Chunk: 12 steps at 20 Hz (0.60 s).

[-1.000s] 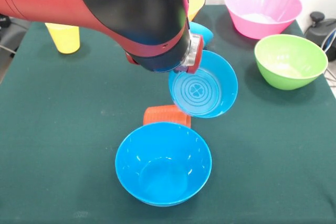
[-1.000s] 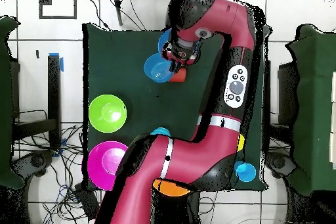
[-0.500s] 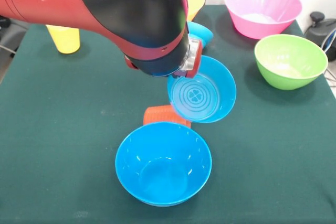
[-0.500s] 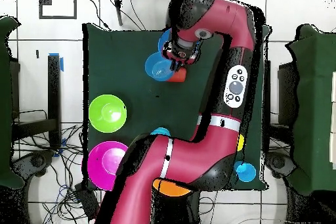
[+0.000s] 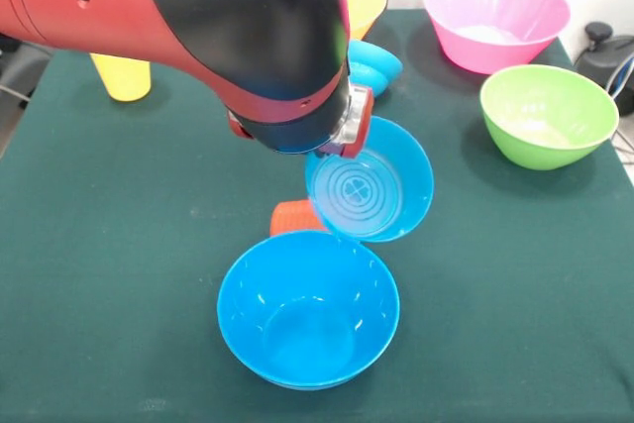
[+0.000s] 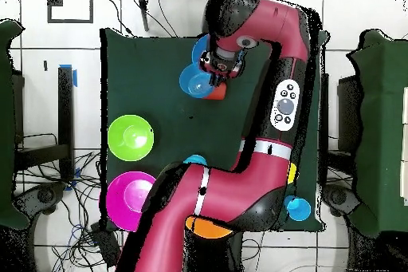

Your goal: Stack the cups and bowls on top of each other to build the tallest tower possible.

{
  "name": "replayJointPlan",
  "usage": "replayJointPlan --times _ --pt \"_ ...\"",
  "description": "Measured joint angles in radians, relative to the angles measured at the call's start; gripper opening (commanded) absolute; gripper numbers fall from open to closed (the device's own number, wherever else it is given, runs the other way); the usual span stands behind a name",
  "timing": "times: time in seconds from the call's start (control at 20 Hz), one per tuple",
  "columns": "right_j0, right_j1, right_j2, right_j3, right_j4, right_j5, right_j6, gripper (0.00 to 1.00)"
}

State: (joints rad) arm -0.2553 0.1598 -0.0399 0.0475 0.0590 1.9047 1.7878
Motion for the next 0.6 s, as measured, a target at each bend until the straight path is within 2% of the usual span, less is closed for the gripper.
replayJointPlan --times 0.3,0.45,0.55,0.6 --pt "-0.001 0.017 -0.08 -0.024 0.02 -0.078 0.0 0.0" --pt "-0.004 0.034 -0.15 -0.04 0.078 -0.136 0.0 0.0" --pt "-0.009 0.05 -0.21 -0.05 0.143 -0.169 0.0 0.0" --pt "-0.019 0.075 -0.31 -0.062 0.261 -0.205 0.0 0.0"
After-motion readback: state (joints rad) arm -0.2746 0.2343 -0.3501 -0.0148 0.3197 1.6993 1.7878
